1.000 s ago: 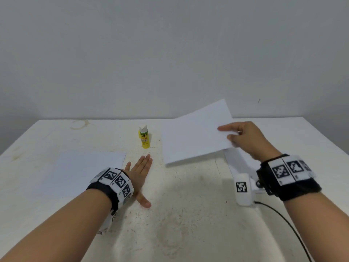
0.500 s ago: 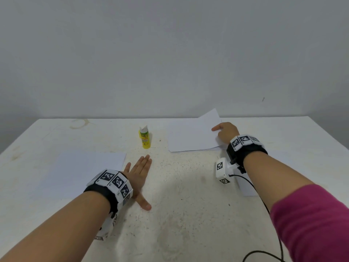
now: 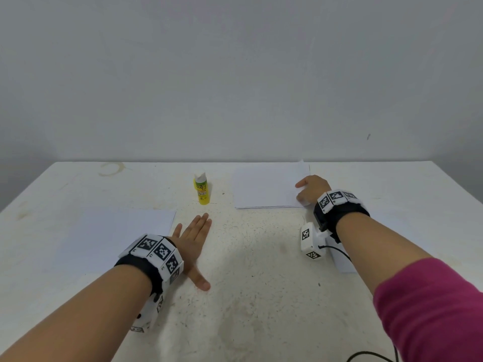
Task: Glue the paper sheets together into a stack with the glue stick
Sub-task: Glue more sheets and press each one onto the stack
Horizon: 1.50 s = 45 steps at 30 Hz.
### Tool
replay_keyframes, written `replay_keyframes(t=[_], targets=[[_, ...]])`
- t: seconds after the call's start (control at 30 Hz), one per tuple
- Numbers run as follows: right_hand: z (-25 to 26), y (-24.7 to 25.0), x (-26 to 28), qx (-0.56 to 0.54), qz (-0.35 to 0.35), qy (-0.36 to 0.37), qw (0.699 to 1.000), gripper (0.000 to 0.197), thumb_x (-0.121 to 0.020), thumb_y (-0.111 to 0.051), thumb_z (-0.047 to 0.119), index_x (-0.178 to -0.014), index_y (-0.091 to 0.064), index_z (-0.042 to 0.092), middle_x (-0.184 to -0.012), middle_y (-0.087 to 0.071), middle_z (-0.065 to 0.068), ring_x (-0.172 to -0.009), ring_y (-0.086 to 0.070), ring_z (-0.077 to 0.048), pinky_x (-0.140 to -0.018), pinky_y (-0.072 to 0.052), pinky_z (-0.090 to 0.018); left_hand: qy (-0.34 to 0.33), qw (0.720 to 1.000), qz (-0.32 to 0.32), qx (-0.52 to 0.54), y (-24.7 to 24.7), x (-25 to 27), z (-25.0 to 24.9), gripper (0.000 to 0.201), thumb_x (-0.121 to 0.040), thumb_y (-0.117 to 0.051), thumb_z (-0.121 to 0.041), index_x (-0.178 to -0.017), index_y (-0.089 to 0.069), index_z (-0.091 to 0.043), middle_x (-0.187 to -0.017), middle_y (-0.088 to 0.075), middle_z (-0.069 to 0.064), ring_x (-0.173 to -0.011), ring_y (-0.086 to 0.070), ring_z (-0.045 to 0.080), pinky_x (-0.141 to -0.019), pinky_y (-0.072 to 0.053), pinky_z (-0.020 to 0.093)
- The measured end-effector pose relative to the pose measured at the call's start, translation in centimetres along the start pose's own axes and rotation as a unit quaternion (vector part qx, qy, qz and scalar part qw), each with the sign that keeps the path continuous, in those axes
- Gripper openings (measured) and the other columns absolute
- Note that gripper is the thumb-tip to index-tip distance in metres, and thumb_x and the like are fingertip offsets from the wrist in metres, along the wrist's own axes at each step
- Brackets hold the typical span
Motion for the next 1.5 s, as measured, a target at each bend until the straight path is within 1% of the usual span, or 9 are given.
replay_keyframes(t=[0.3, 0.47, 0.6, 0.73, 0.83, 0.93, 1.0, 1.33, 1.5], targets=[[0.0, 0.7, 1.0, 0.174, -0.014, -0.002, 0.985, 0.035, -0.087, -0.063, 0.039, -0.121, -0.059, 0.038, -0.134, -0.045, -0.007, -0.125, -0.038, -0.028, -0.106, -0.030, -0.033, 0.009, 1.000, -0.001, -0.006, 0.1, 0.1, -0.2, 0.166, -0.015, -0.039, -0.089, -0.139, 0.038, -0.009, -0.148, 0.043, 0.003, -0.140, 0.033, 0.019, -0.113, 0.015, 0.048], [0.1, 2.3, 2.0, 0.076, -0.011, 0.018, 0.997, 0.041, -0.094, -0.051, 0.039, -0.132, -0.054, 0.024, -0.147, -0.043, -0.002, -0.135, -0.036, -0.025, -0.112, -0.026, -0.035, 0.015, 1.000, 0.006, -0.014, 0.1, -0.1, -0.1, 0.166, -0.016, -0.040, -0.088, -0.138, 0.038, -0.009, -0.147, 0.043, 0.004, -0.140, 0.032, 0.019, -0.113, 0.015, 0.049], [-0.9, 3.2, 5.0, 0.000, 0.056, 0.023, 0.998, 0.061, -0.099, -0.046, 0.037, -0.149, -0.027, 0.007, -0.156, -0.025, -0.009, -0.142, -0.026, -0.025, -0.113, -0.021, -0.033, 0.020, 1.000, 0.007, -0.020, 0.1, -0.1, -0.1, 0.165, -0.018, -0.043, -0.086, -0.139, 0.037, -0.008, -0.146, 0.045, 0.004, -0.139, 0.033, 0.019, -0.114, 0.012, 0.051], [-3.0, 1.9, 9.2, 0.066, 0.133, 0.047, 0.988, 0.080, -0.095, -0.052, 0.042, -0.153, -0.009, 0.008, -0.160, -0.014, -0.009, -0.145, -0.021, -0.024, -0.114, -0.021, -0.033, 0.034, 0.999, 0.010, -0.040, 0.0, -0.4, 0.1, 0.164, -0.024, -0.050, -0.089, -0.135, 0.041, -0.009, -0.136, 0.051, 0.002, -0.139, 0.034, 0.019, -0.114, 0.011, 0.051], [-4.8, 0.0, 11.2, 0.180, 0.184, 0.032, 0.966, 0.106, -0.085, -0.051, 0.064, -0.152, 0.005, 0.003, -0.160, 0.004, -0.012, -0.148, 0.000, -0.026, -0.117, -0.011, -0.041, 0.046, 0.997, 0.004, -0.054, -0.2, -0.7, 0.2, 0.155, -0.052, -0.068, -0.078, -0.138, 0.038, -0.007, -0.145, 0.046, 0.006, -0.140, 0.032, 0.021, -0.115, 0.009, 0.051], [-6.1, -2.1, 12.6, 0.232, 0.243, 0.015, 0.942, 0.157, -0.040, -0.049, 0.094, -0.149, 0.015, 0.000, -0.157, 0.017, -0.018, -0.146, 0.011, -0.034, -0.118, -0.008, -0.049, 0.061, 0.996, 0.003, -0.067, 0.0, -0.7, 0.4, 0.151, -0.057, -0.069, -0.076, -0.138, 0.038, -0.005, -0.147, 0.044, 0.009, -0.141, 0.030, 0.023, -0.115, 0.008, 0.051], [-6.7, -3.0, 12.9, 0.248, 0.257, 0.002, 0.934, 0.167, -0.026, -0.049, 0.093, -0.145, 0.023, -0.001, -0.154, 0.027, -0.019, -0.144, 0.017, -0.036, -0.119, -0.005, -0.050, 0.071, 0.995, 0.007, -0.075, 0.0, -0.7, 0.3, 0.151, -0.057, -0.068, -0.077, -0.137, 0.038, -0.004, -0.147, 0.044, 0.010, -0.142, 0.030, 0.024, -0.116, 0.006, 0.051], [-6.5, -4.0, 13.6, 0.293, 0.236, -0.024, 0.926, 0.158, -0.052, -0.079, 0.067, -0.139, 0.033, -0.001, -0.149, 0.037, -0.018, -0.142, 0.025, -0.035, -0.118, -0.005, -0.053, 0.086, 0.993, 0.026, -0.078, 0.3, 0.7, -1.4, 0.136, -0.072, -0.068, -0.065, -0.143, 0.027, 0.000, -0.153, 0.031, 0.016, -0.146, 0.016, 0.028, -0.119, -0.002, 0.047], [-6.6, -4.1, 13.6, 0.288, 0.244, -0.032, 0.926, 0.158, -0.053, -0.080, 0.066, -0.138, 0.034, -0.002, -0.148, 0.038, -0.019, -0.141, 0.026, -0.036, -0.118, -0.003, -0.055, 0.005, 0.999, -0.033, 0.025, 0.5, 2.6, -0.4, 0.134, -0.064, -0.048, -0.086, -0.148, 0.023, -0.008, -0.156, 0.026, 0.008, -0.144, 0.021, 0.019, -0.119, 0.001, 0.043]])
Point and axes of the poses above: each hand's wrist, its own x-axis away from the middle knuckle, its own y-axis out of the back of the hand, z = x × y, the point moved 7 cm from there along -x, towards the middle knuckle
